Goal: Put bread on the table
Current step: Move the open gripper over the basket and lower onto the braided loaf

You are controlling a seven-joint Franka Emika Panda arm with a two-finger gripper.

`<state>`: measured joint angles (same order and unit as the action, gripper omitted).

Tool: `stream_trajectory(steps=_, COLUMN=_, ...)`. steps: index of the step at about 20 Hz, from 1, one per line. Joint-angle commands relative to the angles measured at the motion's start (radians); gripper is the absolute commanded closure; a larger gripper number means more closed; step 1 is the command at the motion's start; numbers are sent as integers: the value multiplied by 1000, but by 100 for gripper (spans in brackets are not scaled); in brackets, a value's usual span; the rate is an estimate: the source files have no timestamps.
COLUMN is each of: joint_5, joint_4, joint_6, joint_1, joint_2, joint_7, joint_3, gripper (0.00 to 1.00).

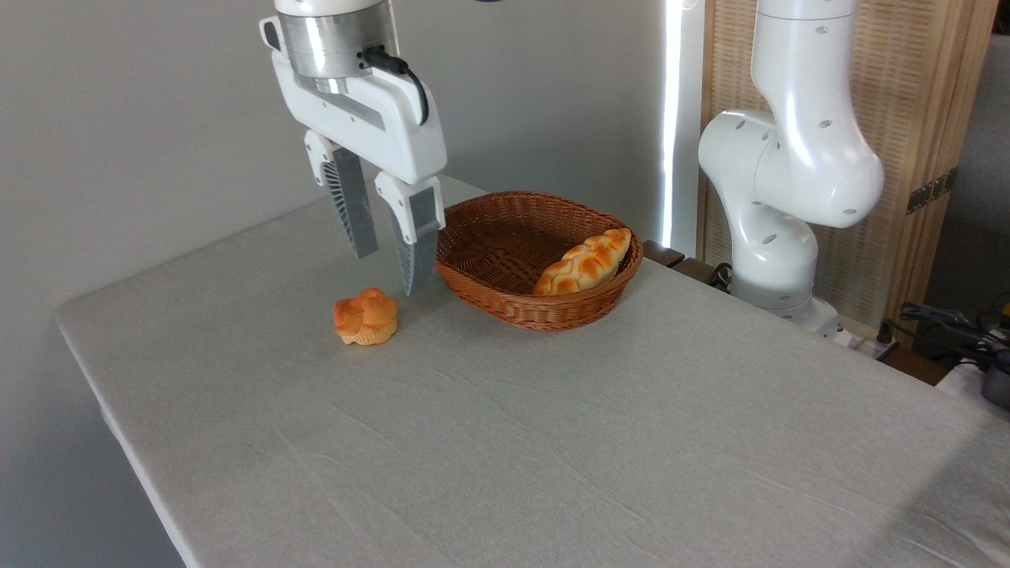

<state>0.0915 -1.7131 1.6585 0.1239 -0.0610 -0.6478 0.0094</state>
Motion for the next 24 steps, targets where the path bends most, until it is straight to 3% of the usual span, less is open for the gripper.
stream_trajectory(steps=1, joint_5=17, joint_4=-156, joint_6=24, joint_1=6, joint_2=-127, joint_7=-3, joint_3=3, gripper=0)
stream_trajectory(steps=6, joint_5=20, joint_4=-399, joint_6=23, joint_1=69, joint_2=-305, joint_7=-3, joint_3=0, gripper=0)
stream_trajectory(steps=11, joint_5=22, joint_4=-615, joint_6=24, joint_1=74, joint_2=-480, joint_7=-3, joint_3=-84, gripper=0)
stream_trajectory(steps=17, joint_5=22, joint_4=-727, joint_6=75, joint_1=69, joint_2=-536, joint_7=-3, joint_3=-276, gripper=0)
stream_trajectory(steps=24, joint_5=68, joint_4=-744, joint_6=78, joint_1=76, joint_2=-534, joint_7=-1, joint_3=-278, gripper=0)
